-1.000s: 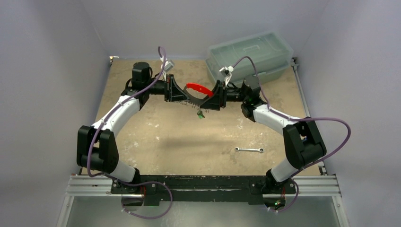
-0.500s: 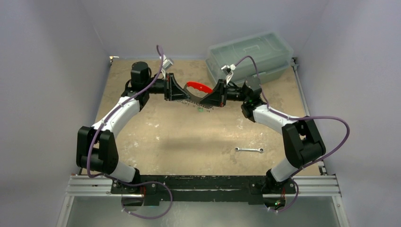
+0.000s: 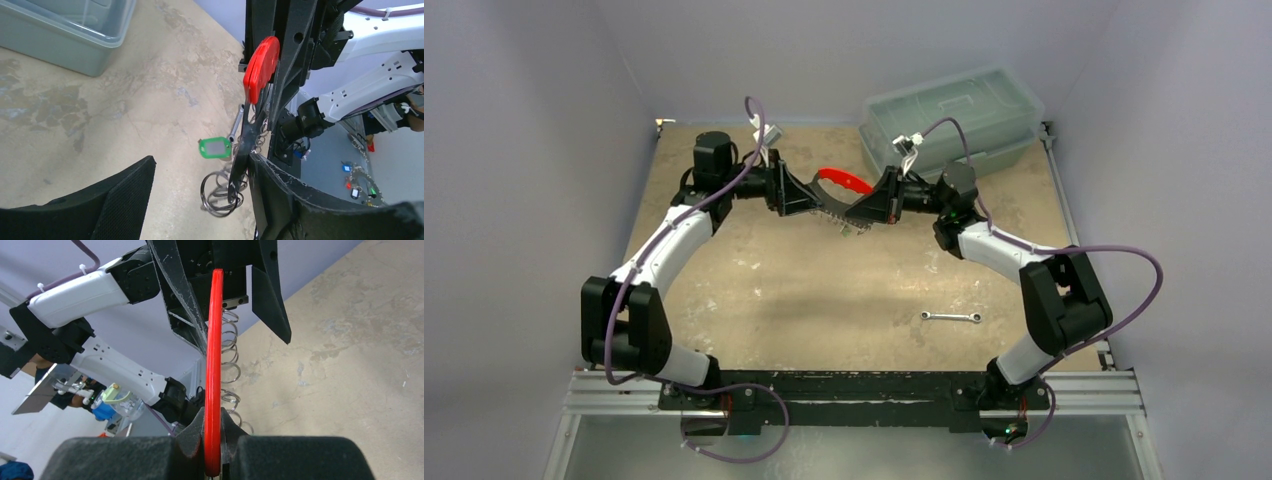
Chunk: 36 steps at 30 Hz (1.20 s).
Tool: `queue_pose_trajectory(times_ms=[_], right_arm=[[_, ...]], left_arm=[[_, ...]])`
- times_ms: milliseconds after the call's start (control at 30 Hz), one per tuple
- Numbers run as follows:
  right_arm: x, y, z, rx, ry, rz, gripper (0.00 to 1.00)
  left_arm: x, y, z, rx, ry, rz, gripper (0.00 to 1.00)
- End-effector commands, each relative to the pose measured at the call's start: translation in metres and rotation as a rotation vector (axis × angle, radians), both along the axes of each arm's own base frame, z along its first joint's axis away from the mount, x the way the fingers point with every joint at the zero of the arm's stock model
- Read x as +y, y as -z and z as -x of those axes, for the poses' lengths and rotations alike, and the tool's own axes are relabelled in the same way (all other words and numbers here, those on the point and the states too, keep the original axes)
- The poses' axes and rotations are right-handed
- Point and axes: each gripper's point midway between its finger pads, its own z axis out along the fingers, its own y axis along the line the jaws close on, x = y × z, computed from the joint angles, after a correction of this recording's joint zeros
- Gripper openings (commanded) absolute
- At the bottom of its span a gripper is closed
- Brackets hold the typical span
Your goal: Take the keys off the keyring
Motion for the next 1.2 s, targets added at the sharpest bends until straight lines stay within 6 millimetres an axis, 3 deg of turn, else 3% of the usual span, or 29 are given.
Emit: queue_pose_trajectory(times_ms=[0, 300, 567, 867, 1000, 1167], right_arm=[[-0.006, -0.036, -0.006, -0.059, 0.040, -0.086, 0.00], [-0.004, -0.051, -0.026, 0.010, 0.108, -0.150, 0.00], [-0.003, -0.060, -0.046, 0.056, 0.185, -0.193, 0.00], [0.000, -0.062, -0.063, 0.121, 0.227, -0.226, 0.00], [0.001, -0.065, -0.062, 0.121, 0.236, -0.236, 0.00], [0.004, -0.069, -0.061, 0.120, 0.226, -0.241, 0.00]], left_arm=[[0.022, -0.017, -0.015, -0.142, -0.075, -0.076, 0.67], [0.038, -0.012, -0.009, -0.198, -0.097, -0.147, 0.66], [0.031, -0.018, -0.007, -0.238, -0.053, -0.092, 0.66], [-0.003, -0.014, -0.006, -0.290, -0.020, -0.021, 0.63], [-0.011, -0.024, -0.012, -0.326, -0.029, 0.042, 0.63], [-0.022, -0.031, -0.005, -0.343, -0.032, 0.186, 0.64]])
